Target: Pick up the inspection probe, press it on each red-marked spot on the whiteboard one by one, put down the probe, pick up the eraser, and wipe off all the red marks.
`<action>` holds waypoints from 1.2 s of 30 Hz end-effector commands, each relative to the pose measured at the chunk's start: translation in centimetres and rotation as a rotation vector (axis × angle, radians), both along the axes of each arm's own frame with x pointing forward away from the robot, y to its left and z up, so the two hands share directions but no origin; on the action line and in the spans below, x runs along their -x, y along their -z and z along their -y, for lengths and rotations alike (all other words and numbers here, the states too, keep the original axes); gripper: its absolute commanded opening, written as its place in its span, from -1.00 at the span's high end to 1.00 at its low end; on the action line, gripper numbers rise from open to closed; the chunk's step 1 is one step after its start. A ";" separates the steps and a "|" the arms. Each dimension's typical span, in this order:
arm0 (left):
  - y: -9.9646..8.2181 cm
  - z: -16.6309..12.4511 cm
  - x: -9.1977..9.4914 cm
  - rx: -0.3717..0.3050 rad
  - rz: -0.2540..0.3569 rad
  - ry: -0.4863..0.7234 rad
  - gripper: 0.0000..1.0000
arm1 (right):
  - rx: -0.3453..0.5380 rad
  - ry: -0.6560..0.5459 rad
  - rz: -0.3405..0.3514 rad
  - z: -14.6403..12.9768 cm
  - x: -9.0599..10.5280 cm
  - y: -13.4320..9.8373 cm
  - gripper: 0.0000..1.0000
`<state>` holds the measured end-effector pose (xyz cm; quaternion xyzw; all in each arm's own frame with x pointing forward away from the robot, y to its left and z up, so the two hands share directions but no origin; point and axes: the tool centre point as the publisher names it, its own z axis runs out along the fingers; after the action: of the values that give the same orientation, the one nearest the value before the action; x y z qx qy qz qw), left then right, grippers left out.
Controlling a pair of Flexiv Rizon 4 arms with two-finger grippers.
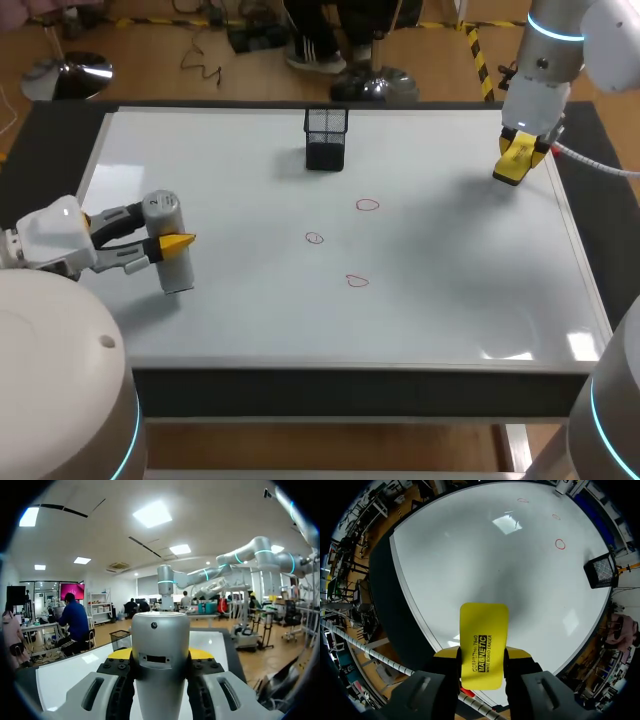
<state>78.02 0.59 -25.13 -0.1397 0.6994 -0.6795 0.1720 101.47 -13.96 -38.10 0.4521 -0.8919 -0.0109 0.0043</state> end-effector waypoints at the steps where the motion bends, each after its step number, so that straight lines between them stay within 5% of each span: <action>1: -0.1 0.0 0.0 0.001 0.001 0.000 1.00 | 0.002 -0.001 0.000 0.1 0.0 -0.1 1.00; 9: -0.1 0.0 0.0 0.001 0.001 0.000 1.00 | 0.023 -0.025 -0.001 -0.6 0.5 -0.4 1.00; 36: -0.1 0.0 0.0 0.001 0.001 0.000 1.00 | -0.006 -0.465 0.063 -21.6 12.3 -3.6 1.00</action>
<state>78.05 0.55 -25.07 -0.1400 0.6997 -0.6792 0.1718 89.95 6.47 -34.57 0.6443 -0.7645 -0.0162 -0.0151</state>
